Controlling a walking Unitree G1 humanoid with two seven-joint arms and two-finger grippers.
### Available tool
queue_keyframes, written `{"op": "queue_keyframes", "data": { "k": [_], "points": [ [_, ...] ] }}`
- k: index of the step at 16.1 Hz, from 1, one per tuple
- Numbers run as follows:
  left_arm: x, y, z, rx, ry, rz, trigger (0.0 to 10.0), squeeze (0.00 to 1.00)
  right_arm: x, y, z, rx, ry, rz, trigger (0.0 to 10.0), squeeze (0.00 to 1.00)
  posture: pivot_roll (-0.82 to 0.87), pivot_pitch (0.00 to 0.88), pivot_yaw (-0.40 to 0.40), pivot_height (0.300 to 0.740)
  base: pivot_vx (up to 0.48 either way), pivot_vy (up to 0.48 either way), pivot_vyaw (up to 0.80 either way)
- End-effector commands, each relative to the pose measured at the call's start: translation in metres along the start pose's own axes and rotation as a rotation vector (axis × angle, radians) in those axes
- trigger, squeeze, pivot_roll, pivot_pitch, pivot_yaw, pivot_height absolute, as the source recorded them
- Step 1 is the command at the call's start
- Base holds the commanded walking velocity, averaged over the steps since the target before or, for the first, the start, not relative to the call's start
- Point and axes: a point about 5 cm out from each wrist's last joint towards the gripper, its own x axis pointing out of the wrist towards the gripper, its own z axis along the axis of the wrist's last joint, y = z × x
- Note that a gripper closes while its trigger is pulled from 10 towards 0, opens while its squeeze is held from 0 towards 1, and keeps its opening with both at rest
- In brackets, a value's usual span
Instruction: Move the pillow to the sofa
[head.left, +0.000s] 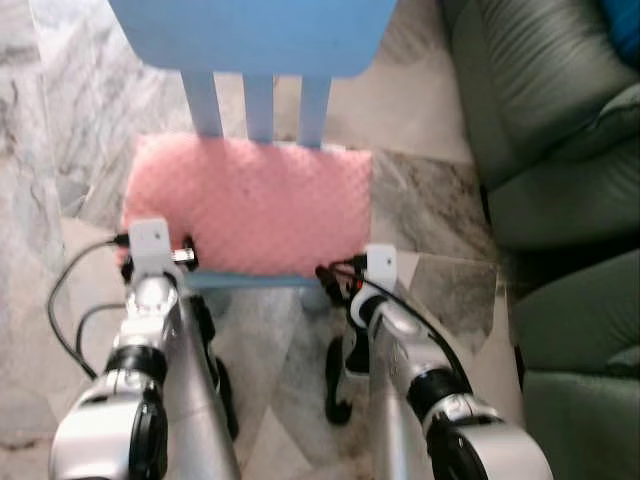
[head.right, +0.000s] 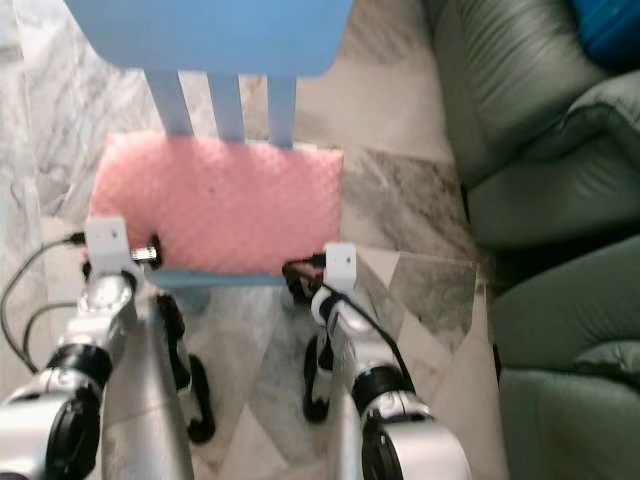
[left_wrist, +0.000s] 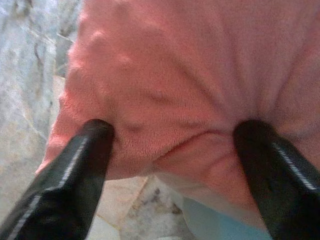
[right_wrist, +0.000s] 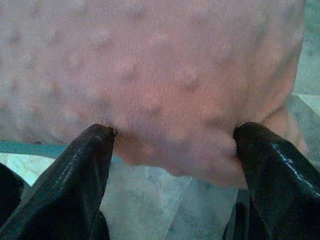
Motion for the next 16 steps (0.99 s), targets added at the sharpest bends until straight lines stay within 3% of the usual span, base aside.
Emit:
{"op": "queue_keyframes", "data": {
  "k": [1,6,11,12,13,14,16],
  "points": [
    [-0.007,-0.003,-0.024,-0.012,0.077,-0.020,0.0,0.00,-0.002,0.001,-0.014,0.021,0.041,-0.019,0.0,0.00,0.00,0.416,-0.129,0.525,0.000,0.000,0.00],
    [-0.010,-0.006,-0.033,0.001,0.103,-0.017,0.0,0.00,0.000,0.003,-0.014,-0.038,0.043,-0.040,0.0,0.00,0.01,0.413,-0.132,0.525,0.000,0.000,0.00],
    [-0.008,0.002,-0.031,0.015,0.106,0.000,0.0,0.00,-0.001,-0.014,0.001,-0.173,-0.030,-0.152,0.4,0.00,0.02,0.408,-0.139,0.525,0.000,0.000,0.00],
    [-0.008,0.003,-0.031,0.018,0.106,0.003,0.0,0.00,-0.001,-0.017,0.003,-0.179,-0.033,-0.170,9.5,0.00,0.02,0.408,-0.139,0.525,0.000,0.000,0.00],
    [-0.007,0.003,-0.031,0.020,0.106,0.004,0.0,0.00,-0.001,-0.018,0.002,-0.183,-0.025,-0.176,10.0,0.00,0.02,0.408,-0.139,0.525,0.000,0.000,0.00],
    [-0.007,0.003,-0.030,0.020,0.106,0.004,0.0,0.00,-0.001,-0.018,0.001,-0.160,-0.021,-0.176,10.0,1.00,0.03,0.409,-0.138,0.525,0.000,0.000,0.00],
    [-0.006,0.003,-0.029,0.022,0.105,0.004,0.0,0.00,-0.001,-0.017,0.002,-0.153,-0.029,-0.179,10.0,1.00,0.03,0.410,-0.137,0.525,0.000,0.000,0.00]
  ]
}}
